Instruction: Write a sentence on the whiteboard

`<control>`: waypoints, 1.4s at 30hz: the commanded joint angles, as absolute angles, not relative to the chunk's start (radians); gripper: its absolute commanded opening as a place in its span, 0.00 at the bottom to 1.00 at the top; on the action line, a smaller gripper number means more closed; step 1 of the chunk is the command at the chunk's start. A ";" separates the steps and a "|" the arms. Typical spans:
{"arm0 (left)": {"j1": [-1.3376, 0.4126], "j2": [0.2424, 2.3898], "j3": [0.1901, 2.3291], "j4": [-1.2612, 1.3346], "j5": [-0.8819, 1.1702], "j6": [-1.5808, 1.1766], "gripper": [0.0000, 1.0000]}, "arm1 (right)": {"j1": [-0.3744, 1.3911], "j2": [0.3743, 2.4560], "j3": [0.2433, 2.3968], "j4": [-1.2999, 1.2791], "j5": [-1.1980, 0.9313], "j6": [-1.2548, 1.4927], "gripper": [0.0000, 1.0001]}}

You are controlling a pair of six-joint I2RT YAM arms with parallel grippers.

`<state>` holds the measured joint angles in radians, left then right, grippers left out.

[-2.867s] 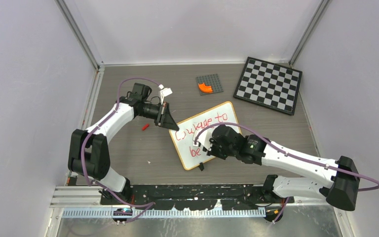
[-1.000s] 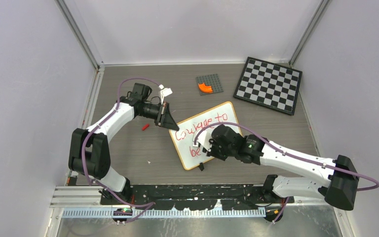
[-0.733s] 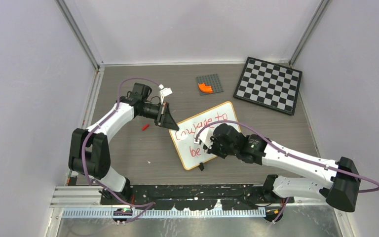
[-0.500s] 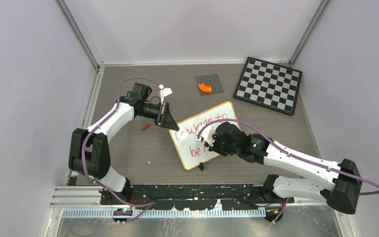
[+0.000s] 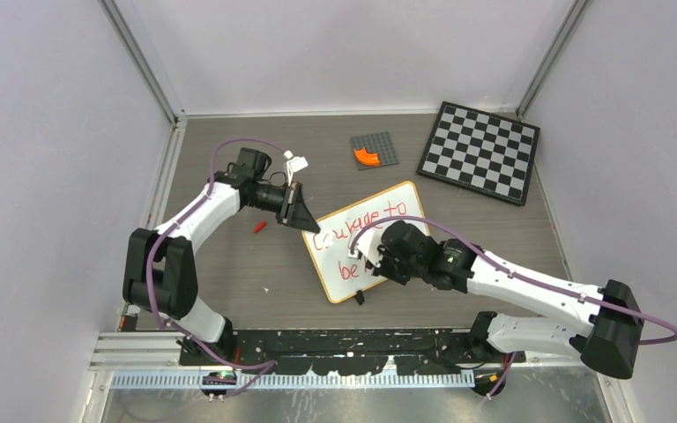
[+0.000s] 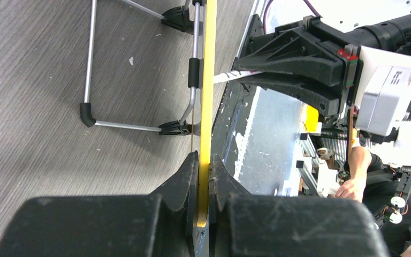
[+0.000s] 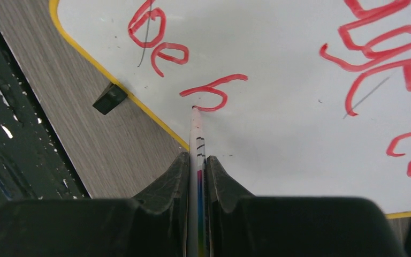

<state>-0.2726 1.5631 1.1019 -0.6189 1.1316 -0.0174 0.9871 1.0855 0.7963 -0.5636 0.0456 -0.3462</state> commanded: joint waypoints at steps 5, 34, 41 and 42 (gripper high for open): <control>-0.275 1.594 1.101 -0.625 1.014 -0.033 0.00 | 1.003 1.138 0.857 -0.508 0.017 -0.344 0.00; -0.275 1.599 1.100 -0.616 1.015 -0.038 0.00 | 0.931 1.007 0.815 -0.574 0.078 -0.350 0.00; -0.275 1.594 1.097 -0.618 1.015 -0.035 0.00 | 0.931 1.049 0.817 -0.526 0.083 -0.347 0.00; -0.275 1.595 1.098 -0.619 1.015 -0.035 0.00 | 0.931 1.055 0.817 -0.519 0.081 -0.346 0.00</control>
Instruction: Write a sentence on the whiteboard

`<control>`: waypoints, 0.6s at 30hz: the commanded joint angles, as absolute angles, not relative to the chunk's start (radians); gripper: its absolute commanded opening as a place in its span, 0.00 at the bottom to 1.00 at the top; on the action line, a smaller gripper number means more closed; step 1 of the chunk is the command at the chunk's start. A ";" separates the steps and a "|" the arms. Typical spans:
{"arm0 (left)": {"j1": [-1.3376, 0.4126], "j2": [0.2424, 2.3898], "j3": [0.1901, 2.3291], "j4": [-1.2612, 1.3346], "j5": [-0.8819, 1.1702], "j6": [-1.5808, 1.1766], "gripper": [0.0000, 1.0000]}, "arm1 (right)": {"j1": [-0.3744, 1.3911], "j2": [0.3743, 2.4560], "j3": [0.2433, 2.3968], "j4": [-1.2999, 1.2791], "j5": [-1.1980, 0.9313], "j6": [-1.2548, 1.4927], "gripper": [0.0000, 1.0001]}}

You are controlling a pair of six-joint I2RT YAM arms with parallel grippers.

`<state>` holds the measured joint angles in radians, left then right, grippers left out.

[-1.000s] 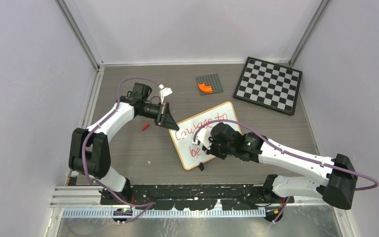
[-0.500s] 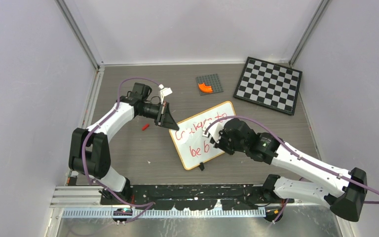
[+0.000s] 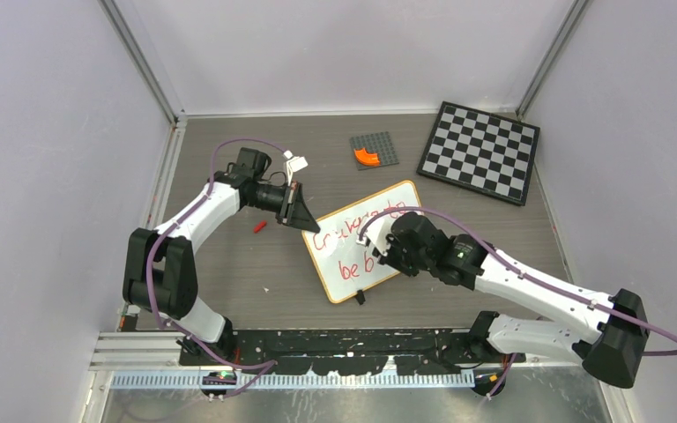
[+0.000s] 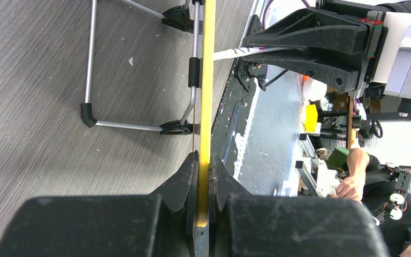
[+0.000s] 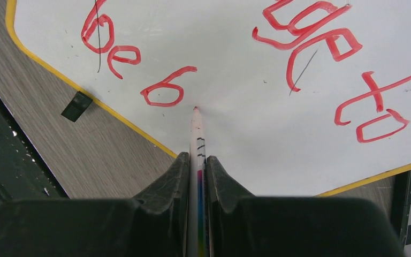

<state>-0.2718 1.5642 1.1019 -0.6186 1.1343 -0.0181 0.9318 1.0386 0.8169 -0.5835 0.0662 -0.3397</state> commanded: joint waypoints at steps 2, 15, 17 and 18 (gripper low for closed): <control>-0.275 1.598 1.097 -0.619 1.017 -0.033 0.00 | 0.931 1.066 0.820 -0.509 0.074 -0.345 0.00; -0.275 1.612 1.104 -0.621 1.019 -0.027 0.00 | 0.931 1.078 0.786 -0.592 0.020 -0.375 0.00; -0.275 1.614 1.105 -0.623 1.020 -0.027 0.00 | 0.930 1.077 0.782 -0.609 0.037 -0.388 0.00; -0.275 1.614 1.105 -0.623 1.020 -0.027 0.00 | 0.931 1.075 0.781 -0.617 0.046 -0.394 0.00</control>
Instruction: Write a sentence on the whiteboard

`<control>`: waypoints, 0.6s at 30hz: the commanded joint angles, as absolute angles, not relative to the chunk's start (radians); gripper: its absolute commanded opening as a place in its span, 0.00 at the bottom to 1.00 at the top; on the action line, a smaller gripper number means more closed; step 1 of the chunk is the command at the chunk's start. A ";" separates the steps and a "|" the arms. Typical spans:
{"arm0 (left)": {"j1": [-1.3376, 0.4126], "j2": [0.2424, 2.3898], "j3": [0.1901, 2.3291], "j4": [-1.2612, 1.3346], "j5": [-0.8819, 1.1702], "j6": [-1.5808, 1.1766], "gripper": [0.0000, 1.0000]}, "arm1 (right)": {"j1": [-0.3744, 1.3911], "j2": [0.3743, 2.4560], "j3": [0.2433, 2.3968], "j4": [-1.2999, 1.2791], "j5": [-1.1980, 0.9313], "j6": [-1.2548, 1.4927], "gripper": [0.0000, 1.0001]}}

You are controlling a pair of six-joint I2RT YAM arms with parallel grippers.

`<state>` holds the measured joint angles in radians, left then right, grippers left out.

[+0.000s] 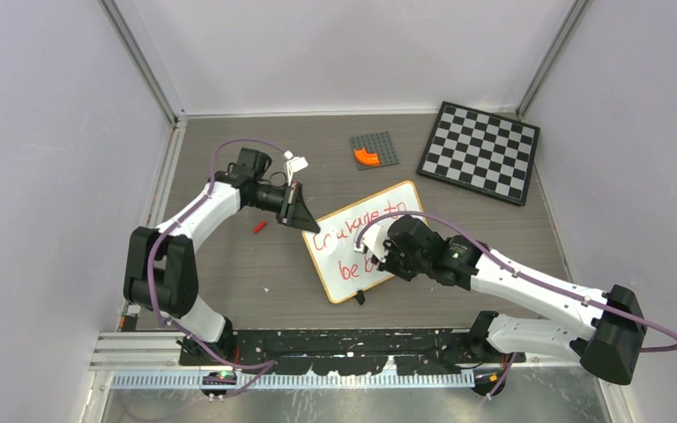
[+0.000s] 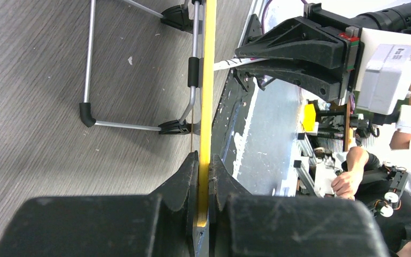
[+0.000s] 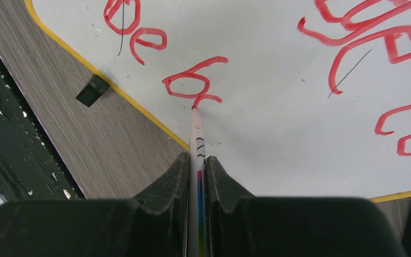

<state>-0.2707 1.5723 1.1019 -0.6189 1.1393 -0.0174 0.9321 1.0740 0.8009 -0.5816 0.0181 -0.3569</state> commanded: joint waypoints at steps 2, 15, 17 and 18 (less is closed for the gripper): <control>-0.275 1.611 1.105 -0.623 1.019 -0.026 0.00 | 0.931 1.066 0.777 -0.630 0.067 -0.405 0.00; -0.275 1.614 1.111 -0.619 1.019 -0.035 0.00 | 0.916 1.051 0.838 -0.570 0.132 -0.402 0.00; -0.275 1.613 1.110 -0.619 1.019 -0.035 0.00 | 0.915 1.058 0.843 -0.557 0.125 -0.394 0.00; -0.275 1.615 1.109 -0.618 1.020 -0.035 0.00 | 0.915 1.063 0.846 -0.551 0.121 -0.392 0.00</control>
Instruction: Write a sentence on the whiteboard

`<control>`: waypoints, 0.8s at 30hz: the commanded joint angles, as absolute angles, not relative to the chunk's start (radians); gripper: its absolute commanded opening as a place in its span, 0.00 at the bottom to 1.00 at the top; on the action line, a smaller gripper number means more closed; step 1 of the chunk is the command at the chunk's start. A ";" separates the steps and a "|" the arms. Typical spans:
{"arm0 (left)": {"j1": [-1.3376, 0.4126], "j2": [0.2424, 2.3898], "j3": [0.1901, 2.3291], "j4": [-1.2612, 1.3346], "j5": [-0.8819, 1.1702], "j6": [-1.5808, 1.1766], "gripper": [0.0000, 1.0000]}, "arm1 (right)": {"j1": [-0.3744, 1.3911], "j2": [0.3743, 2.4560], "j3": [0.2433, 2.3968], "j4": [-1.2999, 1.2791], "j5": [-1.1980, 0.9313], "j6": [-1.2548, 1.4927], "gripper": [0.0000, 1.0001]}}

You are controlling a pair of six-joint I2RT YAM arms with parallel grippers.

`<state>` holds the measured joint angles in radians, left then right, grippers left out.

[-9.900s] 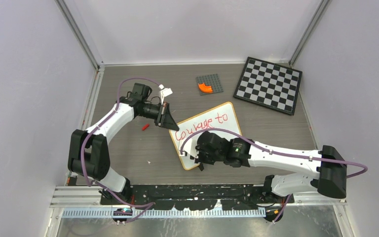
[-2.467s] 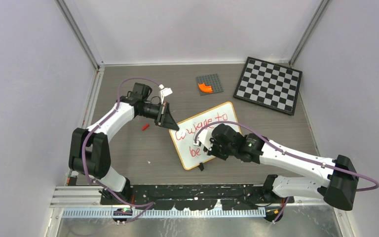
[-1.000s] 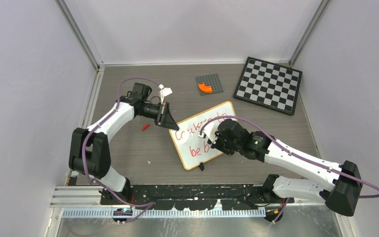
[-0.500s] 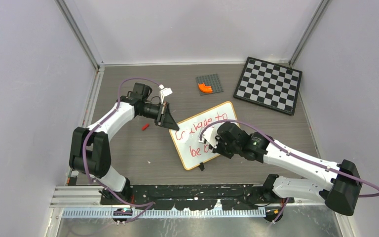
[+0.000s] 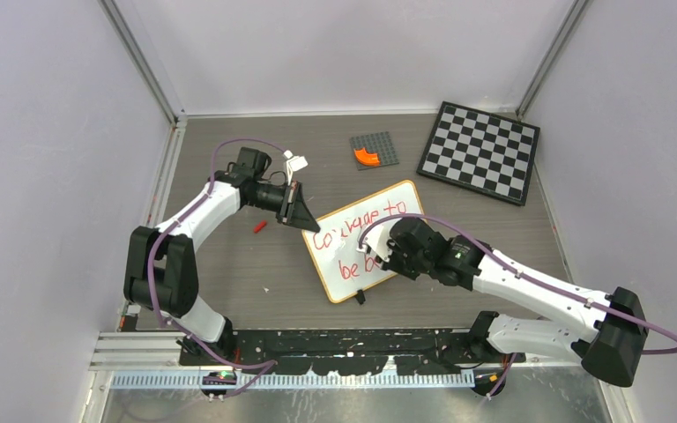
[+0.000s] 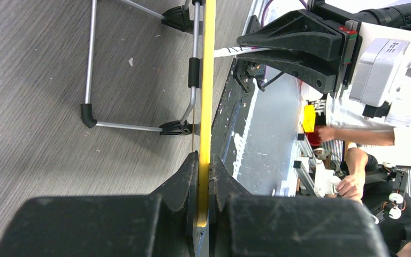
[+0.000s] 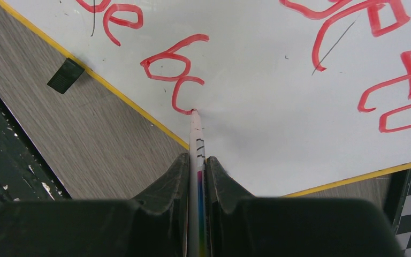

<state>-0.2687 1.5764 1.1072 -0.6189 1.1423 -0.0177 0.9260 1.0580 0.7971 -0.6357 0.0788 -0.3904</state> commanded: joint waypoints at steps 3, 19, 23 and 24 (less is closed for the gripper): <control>-0.275 1.613 1.108 -0.620 1.020 -0.032 0.00 | 0.916 1.074 0.860 -0.541 0.117 -0.389 0.00; -0.275 1.614 1.103 -0.621 1.021 -0.026 0.00 | 0.927 1.060 0.880 -0.555 0.014 -0.334 0.00; -0.274 1.611 1.104 -0.622 1.022 -0.026 0.00 | 0.889 1.010 0.887 -0.575 0.014 -0.315 0.00; -0.274 1.611 1.105 -0.623 1.023 -0.025 0.00 | 0.880 1.003 0.886 -0.578 0.014 -0.315 0.00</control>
